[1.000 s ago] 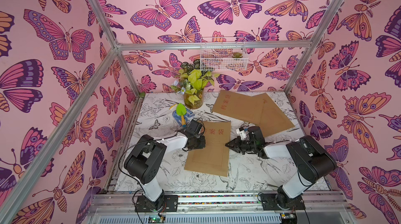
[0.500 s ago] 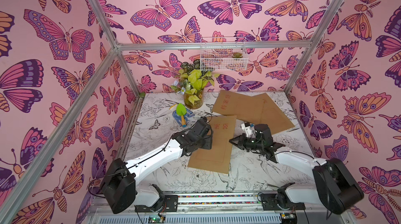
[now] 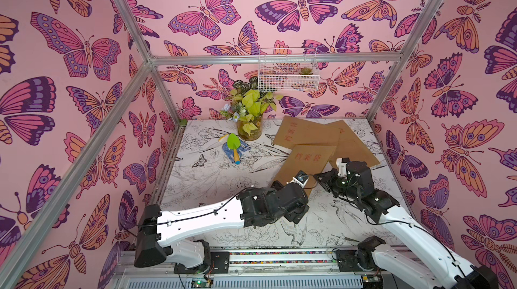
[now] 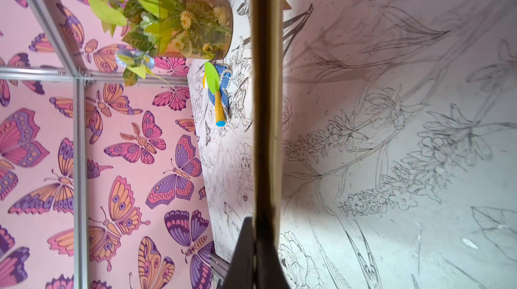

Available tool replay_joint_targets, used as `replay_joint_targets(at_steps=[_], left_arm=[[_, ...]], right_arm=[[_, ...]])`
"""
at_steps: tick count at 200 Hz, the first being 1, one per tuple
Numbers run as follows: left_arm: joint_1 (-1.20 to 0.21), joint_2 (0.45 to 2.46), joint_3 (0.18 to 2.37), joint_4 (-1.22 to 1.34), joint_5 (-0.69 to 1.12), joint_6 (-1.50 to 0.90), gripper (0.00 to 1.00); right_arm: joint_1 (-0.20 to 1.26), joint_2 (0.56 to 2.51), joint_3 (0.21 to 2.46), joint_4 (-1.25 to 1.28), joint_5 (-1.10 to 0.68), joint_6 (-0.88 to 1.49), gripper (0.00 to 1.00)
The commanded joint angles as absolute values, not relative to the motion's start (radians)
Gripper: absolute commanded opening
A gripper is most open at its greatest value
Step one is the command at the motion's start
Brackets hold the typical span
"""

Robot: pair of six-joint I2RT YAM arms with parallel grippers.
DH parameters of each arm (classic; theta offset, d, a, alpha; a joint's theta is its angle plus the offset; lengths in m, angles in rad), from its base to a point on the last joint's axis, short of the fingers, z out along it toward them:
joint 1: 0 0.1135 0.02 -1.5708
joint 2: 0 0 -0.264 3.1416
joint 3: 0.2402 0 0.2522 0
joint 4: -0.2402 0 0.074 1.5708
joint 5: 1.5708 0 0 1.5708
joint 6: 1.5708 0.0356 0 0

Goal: Open the file bag
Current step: Pick up the file bag from the center of the board.

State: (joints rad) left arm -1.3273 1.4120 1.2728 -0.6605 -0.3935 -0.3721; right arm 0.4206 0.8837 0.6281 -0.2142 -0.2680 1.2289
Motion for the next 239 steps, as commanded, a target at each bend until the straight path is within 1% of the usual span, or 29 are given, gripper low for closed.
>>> replay_joint_targets(at_steps=[1, 24, 51, 72, 94, 118, 127, 152, 200, 216, 225, 239], left_arm=[[-1.354, 1.481, 1.294, -0.72, -0.433, -0.322, 0.95], [-1.367, 1.541, 1.344, -0.771, -0.465, -0.304, 0.92], [-1.37, 1.608, 1.391, -0.838, -0.524, -0.292, 0.82], [-1.37, 1.662, 1.432, -0.906, -0.599, -0.301, 0.72], [-1.37, 1.696, 1.452, -0.935, -0.641, -0.304, 0.63], [-1.37, 1.716, 1.454, -0.938, -0.647, -0.307, 0.59], [-1.37, 1.725, 1.454, -0.938, -0.652, -0.31, 0.56], [-1.368, 1.738, 1.456, -0.942, -0.674, -0.323, 0.43], [-1.358, 1.718, 1.454, -0.936, -0.692, -0.379, 0.15], [-1.349, 1.695, 1.438, -0.935, -0.685, -0.405, 0.08], [-1.339, 1.676, 1.427, -0.932, -0.681, -0.423, 0.02], [-1.32, 1.638, 1.403, -0.919, -0.663, -0.442, 0.02]], right_arm=[[0.422, 0.873, 0.679, -0.252, -0.238, 1.302, 0.0], [0.422, 0.871, 0.687, -0.258, -0.246, 1.323, 0.0], [0.422, 0.861, 0.695, -0.282, -0.239, 1.327, 0.0], [0.423, 0.855, 0.698, -0.293, -0.239, 1.33, 0.0], [0.423, 0.853, 0.698, -0.296, -0.241, 1.338, 0.0], [0.422, 0.854, 0.699, -0.292, -0.248, 1.347, 0.0], [0.423, 0.855, 0.701, -0.289, -0.253, 1.35, 0.0], [0.423, 0.856, 0.708, -0.294, -0.261, 1.351, 0.0], [0.422, 0.844, 0.727, -0.318, -0.26, 1.337, 0.0], [0.422, 0.83, 0.757, -0.345, -0.244, 1.31, 0.14], [0.422, 0.815, 0.785, -0.366, -0.227, 1.288, 0.28], [0.422, 0.783, 0.837, -0.394, -0.195, 1.216, 0.52]])
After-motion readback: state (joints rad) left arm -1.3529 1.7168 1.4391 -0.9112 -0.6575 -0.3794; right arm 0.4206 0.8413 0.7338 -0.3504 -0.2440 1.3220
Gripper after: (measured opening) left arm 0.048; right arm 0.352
